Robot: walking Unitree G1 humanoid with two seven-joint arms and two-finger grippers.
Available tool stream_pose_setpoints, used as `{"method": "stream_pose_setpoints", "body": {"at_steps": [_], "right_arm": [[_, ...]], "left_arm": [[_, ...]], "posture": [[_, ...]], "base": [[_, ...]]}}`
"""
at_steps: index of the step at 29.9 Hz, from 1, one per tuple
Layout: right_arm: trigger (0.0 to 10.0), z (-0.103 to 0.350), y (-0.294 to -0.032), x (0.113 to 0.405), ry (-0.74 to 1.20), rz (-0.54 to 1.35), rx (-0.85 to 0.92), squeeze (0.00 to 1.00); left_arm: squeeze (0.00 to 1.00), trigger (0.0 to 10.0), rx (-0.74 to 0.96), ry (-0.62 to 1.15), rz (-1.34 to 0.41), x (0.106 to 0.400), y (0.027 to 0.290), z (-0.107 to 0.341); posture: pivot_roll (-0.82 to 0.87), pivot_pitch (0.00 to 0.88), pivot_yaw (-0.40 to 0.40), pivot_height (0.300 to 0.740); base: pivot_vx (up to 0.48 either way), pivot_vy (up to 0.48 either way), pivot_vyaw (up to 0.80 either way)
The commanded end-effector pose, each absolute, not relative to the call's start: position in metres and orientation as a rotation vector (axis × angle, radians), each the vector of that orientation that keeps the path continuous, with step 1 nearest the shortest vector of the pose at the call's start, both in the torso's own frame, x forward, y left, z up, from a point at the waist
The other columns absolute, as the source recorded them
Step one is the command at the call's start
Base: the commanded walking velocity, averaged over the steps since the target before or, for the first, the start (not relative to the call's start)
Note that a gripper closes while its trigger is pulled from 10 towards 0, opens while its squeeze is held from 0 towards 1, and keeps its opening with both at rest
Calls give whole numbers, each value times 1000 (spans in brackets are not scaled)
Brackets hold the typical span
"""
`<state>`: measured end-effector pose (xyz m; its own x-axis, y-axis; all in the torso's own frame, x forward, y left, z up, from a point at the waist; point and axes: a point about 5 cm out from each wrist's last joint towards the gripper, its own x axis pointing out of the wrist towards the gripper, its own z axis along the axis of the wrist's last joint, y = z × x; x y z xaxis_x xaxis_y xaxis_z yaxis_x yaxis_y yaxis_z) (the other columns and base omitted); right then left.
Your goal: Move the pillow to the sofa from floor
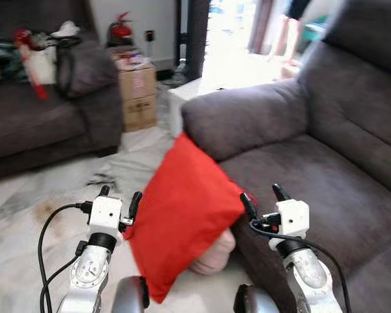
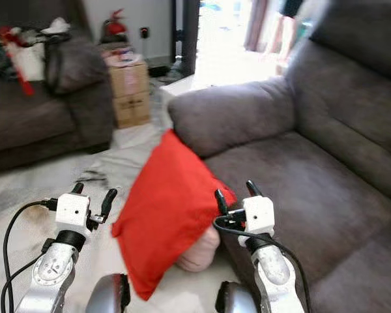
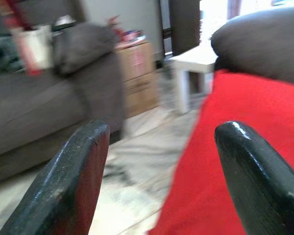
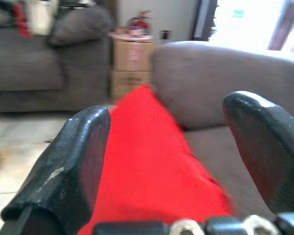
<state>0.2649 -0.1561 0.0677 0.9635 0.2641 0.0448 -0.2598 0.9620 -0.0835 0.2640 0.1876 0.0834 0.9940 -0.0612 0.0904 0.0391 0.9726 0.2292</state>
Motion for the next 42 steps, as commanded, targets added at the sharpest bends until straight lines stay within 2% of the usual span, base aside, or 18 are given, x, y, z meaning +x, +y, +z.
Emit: {"method": "stream_pose_setpoints", "body": {"at_steps": [1, 4, 16, 42], "right_arm": [[10000, 70, -157, 266, -61, 270, -82, 0], [10000, 70, -157, 266, -59, 269, -80, 0], [10000, 69, -157, 267, -58, 259, -73, 0], [10000, 68, -158, 269, -43, 246, -68, 0]], "left_arm": [[0, 10000, 224, -99, -49, 264, 188, 85], [0, 10000, 224, -101, -45, 264, 189, 85], [0, 10000, 224, -94, -66, 265, 186, 85], [0, 10000, 227, -89, -76, 267, 186, 85]], "posture": [[13, 22, -86, 591], [12, 21, -85, 591], [12, 9, -81, 591], [10, 0, -77, 591]], "base": [[0, 0, 800], [0, 0, 696], [0, 0, 0], [284, 0, 0]]}}
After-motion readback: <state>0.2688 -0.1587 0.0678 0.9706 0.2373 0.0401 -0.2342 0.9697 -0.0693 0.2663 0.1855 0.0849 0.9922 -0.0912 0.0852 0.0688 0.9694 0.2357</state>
